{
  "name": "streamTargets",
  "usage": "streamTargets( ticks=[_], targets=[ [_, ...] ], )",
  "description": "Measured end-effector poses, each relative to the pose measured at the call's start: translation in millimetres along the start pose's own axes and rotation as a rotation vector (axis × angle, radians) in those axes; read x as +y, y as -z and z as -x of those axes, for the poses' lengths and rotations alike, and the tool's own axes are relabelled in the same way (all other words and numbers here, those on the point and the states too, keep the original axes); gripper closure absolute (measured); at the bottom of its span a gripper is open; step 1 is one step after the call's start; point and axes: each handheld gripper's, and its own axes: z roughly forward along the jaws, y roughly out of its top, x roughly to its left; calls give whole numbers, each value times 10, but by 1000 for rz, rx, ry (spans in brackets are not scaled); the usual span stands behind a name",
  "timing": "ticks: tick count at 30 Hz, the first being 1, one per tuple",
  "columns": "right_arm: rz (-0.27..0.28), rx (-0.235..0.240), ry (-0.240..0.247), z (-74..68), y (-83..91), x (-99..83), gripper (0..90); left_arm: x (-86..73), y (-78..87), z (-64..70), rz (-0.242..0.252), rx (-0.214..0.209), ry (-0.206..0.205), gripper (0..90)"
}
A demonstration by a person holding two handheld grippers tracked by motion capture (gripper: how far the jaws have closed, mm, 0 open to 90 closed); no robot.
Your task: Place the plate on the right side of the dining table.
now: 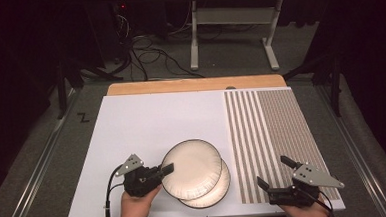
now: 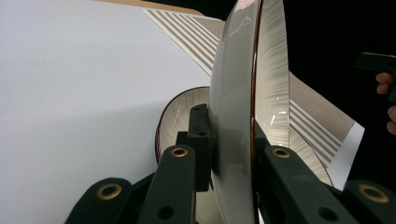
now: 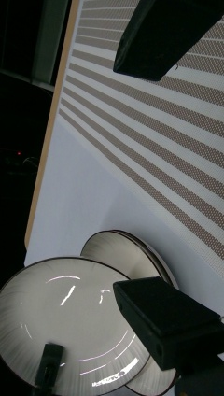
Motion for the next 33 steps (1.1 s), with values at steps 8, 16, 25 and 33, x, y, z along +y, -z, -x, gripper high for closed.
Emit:
streamTargets(
  ticks=[8,16,25,33],
  targets=[
    [17,-5,-15,23,1,-4,2,-4,2,16,10,-2,-20,804],
    [-8,36,-25,-46,-200,51,7,-15,3,31,24,-1,-33,804],
    [-59,74,1,-140,-413,110,59,-10,7,49,27,0,-49,804],
    [-76,84,13,-188,-548,183,63,-10,6,48,28,-1,-51,804]
  ],
)
